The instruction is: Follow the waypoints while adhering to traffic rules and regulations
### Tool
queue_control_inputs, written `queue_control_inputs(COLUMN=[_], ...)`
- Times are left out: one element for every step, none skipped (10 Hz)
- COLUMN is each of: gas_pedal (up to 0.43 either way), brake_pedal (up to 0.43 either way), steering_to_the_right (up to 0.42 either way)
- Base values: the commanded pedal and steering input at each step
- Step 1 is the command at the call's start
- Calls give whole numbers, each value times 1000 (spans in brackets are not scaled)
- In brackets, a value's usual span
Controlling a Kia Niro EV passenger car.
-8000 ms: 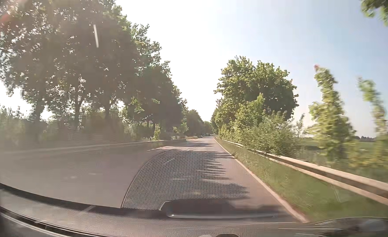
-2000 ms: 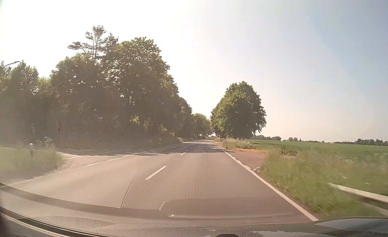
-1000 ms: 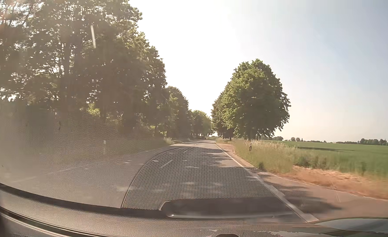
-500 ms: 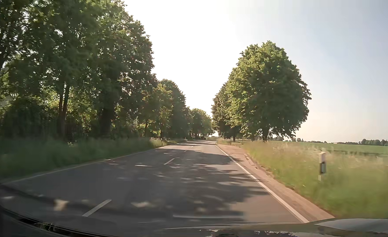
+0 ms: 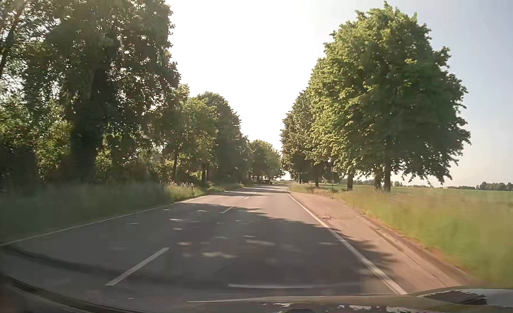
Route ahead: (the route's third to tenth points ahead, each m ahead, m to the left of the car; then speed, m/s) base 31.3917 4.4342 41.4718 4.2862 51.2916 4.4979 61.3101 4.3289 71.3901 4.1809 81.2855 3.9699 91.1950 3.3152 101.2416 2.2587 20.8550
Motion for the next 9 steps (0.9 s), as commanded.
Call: queue_control_inputs(gas_pedal=[220,220,220,220,220,220,220,220,220], brake_pedal=[0,0,0,0,0,0,0,0,0], steering_to_the_right=[-4,-4,-4,-4,-3,-1,1,1,1])
